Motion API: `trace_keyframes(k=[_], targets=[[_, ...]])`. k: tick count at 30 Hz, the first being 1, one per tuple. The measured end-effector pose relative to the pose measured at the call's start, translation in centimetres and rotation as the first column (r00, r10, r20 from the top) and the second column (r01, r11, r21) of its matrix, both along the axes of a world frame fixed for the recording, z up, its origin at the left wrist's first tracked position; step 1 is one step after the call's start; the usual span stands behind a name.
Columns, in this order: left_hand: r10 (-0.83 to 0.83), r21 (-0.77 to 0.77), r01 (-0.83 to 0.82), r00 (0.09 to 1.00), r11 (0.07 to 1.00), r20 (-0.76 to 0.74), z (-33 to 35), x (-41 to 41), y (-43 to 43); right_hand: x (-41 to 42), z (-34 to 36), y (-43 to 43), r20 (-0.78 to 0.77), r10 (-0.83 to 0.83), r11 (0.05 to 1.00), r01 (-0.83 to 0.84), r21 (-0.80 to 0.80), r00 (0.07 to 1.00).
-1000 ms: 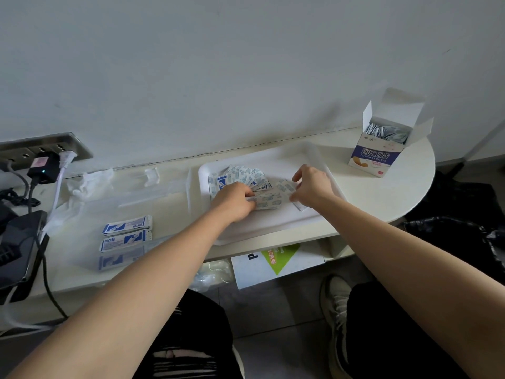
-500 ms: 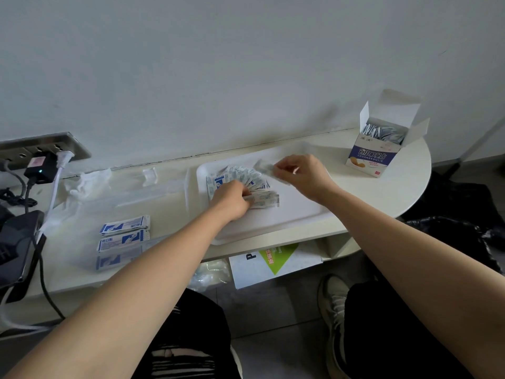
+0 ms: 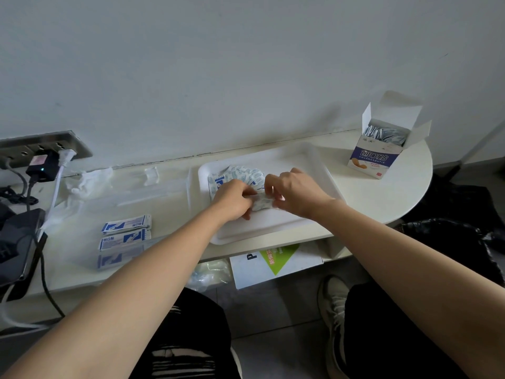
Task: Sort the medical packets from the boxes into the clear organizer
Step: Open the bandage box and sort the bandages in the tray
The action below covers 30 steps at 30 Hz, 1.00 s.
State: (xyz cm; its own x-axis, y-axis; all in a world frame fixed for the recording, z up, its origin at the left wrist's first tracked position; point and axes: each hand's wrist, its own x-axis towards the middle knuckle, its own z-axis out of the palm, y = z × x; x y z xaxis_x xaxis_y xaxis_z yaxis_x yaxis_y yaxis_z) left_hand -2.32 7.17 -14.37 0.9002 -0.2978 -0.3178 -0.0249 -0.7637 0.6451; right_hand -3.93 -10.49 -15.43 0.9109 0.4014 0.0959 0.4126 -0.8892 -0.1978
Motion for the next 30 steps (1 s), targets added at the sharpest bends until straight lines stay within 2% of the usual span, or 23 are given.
trace_keyframes(k=[5, 9, 13, 19, 26, 30], targets=[[0.037, -0.051, -0.036, 0.999, 0.998, 0.005, 0.2, -0.1, -0.4, 0.2, -0.4, 0.4, 0.094, -0.002, 0.997, 0.010, -0.079, 0.996], [-0.086, 0.070, 0.079, 0.991, 0.994, 0.104, 0.5, -0.8, -0.9, -0.1, -0.4, 0.3, 0.127, 0.009, 1.000, -0.006, -0.022, 0.992], [-0.124, 0.094, 0.108, 0.975, 0.990, 0.186, 0.0, -1.0, -0.9, -0.4, -0.1, -0.2, 0.011, -0.025, 0.998, 0.025, -0.064, 1.000], [-0.159, 0.144, 0.125, 0.952, 0.982, 0.261, -1.0, -1.2, -0.9, -0.5, -0.4, -1.0, -0.077, -0.098, 0.995, 0.096, -0.022, 0.992], [-0.102, 0.161, 0.059, 0.956, 0.985, 0.275, -1.5, -1.5, -0.9, -0.6, -0.8, -1.8, -0.231, -0.169, 0.971, 0.202, 0.129, 0.958], [-0.121, 0.141, 0.086, 0.959, 0.986, 0.258, -1.7, -1.6, -2.0, -0.7, -0.8, -1.4, -0.301, -0.171, 0.952, 0.236, 0.196, 0.938]])
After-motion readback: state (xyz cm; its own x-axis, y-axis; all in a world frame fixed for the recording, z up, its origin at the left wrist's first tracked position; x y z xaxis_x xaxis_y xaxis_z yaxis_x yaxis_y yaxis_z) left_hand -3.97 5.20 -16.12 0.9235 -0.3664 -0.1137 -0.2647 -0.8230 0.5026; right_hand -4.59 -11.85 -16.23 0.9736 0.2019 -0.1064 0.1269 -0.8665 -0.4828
